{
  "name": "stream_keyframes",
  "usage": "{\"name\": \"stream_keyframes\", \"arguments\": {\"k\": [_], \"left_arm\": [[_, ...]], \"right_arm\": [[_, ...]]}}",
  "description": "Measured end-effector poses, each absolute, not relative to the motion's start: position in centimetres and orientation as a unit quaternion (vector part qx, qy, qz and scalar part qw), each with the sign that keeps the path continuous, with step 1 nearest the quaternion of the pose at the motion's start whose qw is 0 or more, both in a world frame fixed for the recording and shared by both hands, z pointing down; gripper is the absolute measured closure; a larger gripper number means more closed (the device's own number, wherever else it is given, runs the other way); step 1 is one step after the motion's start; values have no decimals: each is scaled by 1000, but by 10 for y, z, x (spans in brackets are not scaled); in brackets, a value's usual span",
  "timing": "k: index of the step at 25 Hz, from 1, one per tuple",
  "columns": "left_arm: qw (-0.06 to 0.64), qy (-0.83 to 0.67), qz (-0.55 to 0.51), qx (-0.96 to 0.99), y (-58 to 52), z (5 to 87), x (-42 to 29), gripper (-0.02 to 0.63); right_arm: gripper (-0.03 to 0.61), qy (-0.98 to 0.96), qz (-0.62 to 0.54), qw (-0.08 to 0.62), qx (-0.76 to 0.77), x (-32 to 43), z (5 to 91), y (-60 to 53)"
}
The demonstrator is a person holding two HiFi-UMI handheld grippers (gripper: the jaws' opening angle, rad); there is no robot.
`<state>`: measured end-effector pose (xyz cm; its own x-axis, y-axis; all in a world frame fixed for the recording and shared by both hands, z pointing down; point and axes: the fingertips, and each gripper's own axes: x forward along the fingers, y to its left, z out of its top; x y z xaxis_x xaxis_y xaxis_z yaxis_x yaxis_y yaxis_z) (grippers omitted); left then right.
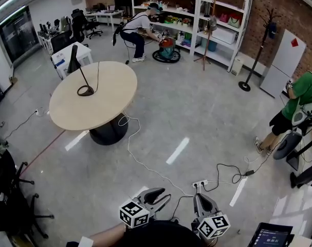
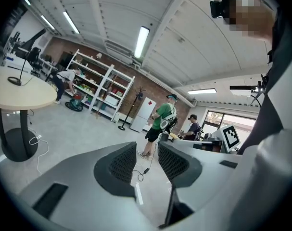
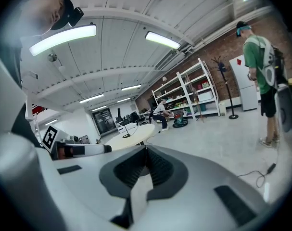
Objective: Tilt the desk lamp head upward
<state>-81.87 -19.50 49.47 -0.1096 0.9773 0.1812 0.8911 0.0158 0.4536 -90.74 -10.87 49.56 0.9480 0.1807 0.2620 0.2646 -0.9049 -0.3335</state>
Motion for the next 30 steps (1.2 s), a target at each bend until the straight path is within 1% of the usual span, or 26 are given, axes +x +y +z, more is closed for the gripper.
{"name": "stream_keyframes", "arguments": {"k": [12, 19, 21, 25, 30], "left_arm": [[60, 703, 227, 671, -170, 487, -843, 463], [31, 694, 223, 684, -159, 495, -869, 463], [27, 682, 227, 695, -161, 500, -860, 463], [46, 661, 246, 707, -157, 506, -833, 463], [42, 674, 249, 695, -113, 522, -788, 463]], "right_arm": [[575, -103, -95, 204, -969, -926, 492, -81], [575, -95, -100, 235, -962, -943, 504, -61], [575, -86, -108, 239, -961, -936, 509, -58], [575, -75, -119, 240, -961, -914, 516, -50], [575, -88, -133, 239, -958, -868, 530, -7]]}}
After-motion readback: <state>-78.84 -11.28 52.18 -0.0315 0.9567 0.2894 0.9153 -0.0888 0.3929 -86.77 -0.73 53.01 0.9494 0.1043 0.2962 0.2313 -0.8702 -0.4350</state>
